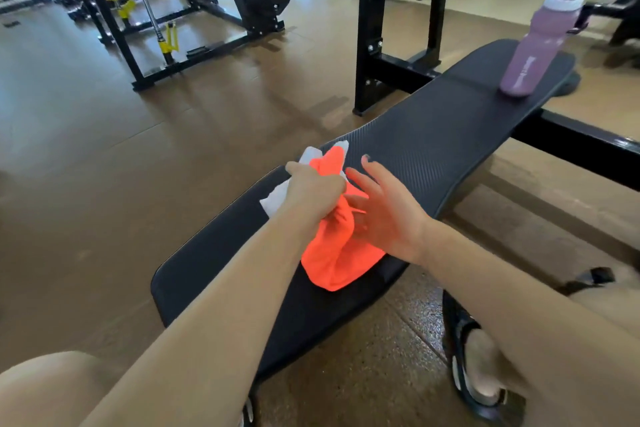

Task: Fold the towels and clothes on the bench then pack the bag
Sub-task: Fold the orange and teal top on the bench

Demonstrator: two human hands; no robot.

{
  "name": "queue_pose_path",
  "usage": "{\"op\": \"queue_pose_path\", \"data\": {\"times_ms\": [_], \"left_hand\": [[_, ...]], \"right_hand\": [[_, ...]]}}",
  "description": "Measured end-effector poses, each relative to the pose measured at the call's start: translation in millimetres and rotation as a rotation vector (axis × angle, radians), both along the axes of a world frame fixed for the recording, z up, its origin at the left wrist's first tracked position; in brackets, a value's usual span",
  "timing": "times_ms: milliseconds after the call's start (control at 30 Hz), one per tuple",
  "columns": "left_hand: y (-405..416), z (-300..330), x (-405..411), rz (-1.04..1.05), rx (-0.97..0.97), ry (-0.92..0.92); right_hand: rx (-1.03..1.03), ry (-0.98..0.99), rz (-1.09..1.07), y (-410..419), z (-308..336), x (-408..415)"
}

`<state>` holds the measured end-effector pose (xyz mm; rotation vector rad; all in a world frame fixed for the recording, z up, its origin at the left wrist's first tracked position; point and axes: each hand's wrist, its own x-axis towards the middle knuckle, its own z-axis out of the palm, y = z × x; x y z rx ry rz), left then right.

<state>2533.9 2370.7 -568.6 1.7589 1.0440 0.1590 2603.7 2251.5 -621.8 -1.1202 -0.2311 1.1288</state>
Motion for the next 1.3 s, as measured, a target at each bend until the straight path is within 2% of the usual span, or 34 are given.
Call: {"op": "queue_pose_path", "data": {"times_ms": [67, 200, 367, 500, 600, 667, 733, 800, 867, 900, 1000, 1033, 1100, 1200, 1300], "left_hand": [[-15, -9, 22, -0.01, -0.034, -0.03], [-38, -29, 46, -0.167, 0.013, -0.085], [-51, -43, 39, -0.34, 0.127, -0.144], [-36, -50, 7, -0.193, 0.1, -0.115], [-3, -58, -20, -0.044, 0.276, -0.069], [17, -67, -34, 0.034, 0.274, 0.015], [23, -75, -44, 0.068, 0.207, 0.086], [19, -79, -49, 0.074, 0.174, 0.04], [11, -81, -50, 0.038, 0.195, -0.033], [7, -82, -50, -0.009, 0.229, -0.037], [-7, -93, -49, -0.229, 0.399, 0.08], [-11, -96, -49, -0.275, 0.438, 0.104], [-16, -97, -50, -0.289, 0.461, 0.088], [-20, -95, -58, -0.24, 0.57, 0.048], [-30, -102, -71, -0.216, 0.775, 0.156]], "right_hand": [[0.005, -0.068, 0.052, -7, 2, 12], [0.049, -0.005, 0.124, -13, -3, 36], [-0.119, -0.142, 0.131, -1, -12, 60], [-0.116, -0.22, 0.162, 8, -12, 62], [-0.184, -0.347, 0.189, 18, -13, 58], [-0.214, -0.393, 0.216, 26, -12, 53], [-0.176, -0.378, 0.222, 33, -11, 48], [-0.132, -0.308, 0.233, 40, -12, 46], [-0.179, -0.261, 0.228, 42, -16, 48], [-0.252, -0.3, 0.219, 40, -18, 50], [-0.6, -0.646, 0.204, 33, -17, 53], [-0.647, -0.736, 0.199, 31, -16, 54], [-0.651, -0.844, 0.208, 29, -12, 53], [-0.664, -0.886, 0.219, 26, -8, 55], [-0.683, -0.888, 0.283, 20, -5, 55]]}}
